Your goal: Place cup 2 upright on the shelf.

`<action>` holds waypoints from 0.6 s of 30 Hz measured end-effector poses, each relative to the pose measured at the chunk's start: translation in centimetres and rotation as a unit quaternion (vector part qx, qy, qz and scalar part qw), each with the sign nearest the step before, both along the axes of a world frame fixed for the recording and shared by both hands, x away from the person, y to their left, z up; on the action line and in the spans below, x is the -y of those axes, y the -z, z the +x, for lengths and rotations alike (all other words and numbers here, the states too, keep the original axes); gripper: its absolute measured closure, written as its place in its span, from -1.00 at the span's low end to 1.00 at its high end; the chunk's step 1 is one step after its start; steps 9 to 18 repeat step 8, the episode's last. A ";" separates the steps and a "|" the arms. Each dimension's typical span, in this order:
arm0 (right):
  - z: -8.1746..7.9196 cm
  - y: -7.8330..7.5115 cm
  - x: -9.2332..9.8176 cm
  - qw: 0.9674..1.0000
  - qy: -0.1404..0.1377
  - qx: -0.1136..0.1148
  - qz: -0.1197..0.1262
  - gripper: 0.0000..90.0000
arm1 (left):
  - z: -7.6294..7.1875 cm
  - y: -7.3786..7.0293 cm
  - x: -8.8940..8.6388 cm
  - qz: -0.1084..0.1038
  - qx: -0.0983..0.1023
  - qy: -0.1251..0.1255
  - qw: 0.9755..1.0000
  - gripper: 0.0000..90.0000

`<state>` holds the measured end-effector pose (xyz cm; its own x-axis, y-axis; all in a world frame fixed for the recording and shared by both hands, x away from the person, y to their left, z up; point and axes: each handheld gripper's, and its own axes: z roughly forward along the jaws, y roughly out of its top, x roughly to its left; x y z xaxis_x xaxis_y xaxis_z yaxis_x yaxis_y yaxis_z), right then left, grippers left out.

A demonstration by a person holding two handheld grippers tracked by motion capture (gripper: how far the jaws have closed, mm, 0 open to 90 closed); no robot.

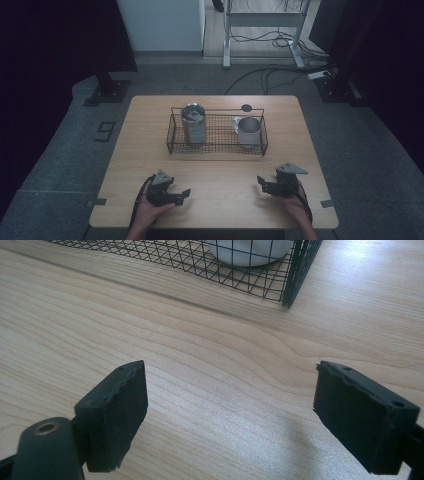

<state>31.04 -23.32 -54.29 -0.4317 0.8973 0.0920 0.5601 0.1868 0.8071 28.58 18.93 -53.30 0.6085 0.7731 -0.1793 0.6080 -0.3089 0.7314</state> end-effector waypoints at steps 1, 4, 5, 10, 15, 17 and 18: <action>0.0 0.0 0.0 1.000 0.000 -0.001 -0.001 -0.69 | 0.0 0.0 0.0 0.000 0.000 0.000 1.000 -0.67; 0.0 0.1 0.1 1.000 0.002 -0.003 0.000 -0.69 | 0.0 0.0 0.0 0.000 0.001 0.000 1.000 -0.67; 0.0 0.1 0.1 1.000 0.002 -0.002 0.000 -0.69 | 0.0 0.0 0.0 0.000 0.001 0.000 1.000 -0.67; 0.0 0.1 0.2 1.000 0.003 -0.001 0.002 -0.69 | 0.0 0.0 0.0 0.000 0.001 0.000 1.000 -0.67; 0.0 0.1 0.2 1.000 0.003 -0.001 0.002 -0.69 | 0.0 0.0 0.0 0.000 0.001 0.000 1.000 -0.67; 0.0 0.1 0.2 1.000 0.003 -0.001 0.002 -0.69 | 0.0 0.0 0.0 0.000 0.001 0.000 1.000 -0.67; 0.0 0.1 0.2 1.000 0.003 -0.001 0.002 -0.69 | 0.0 0.0 0.0 0.000 0.001 0.000 1.000 -0.67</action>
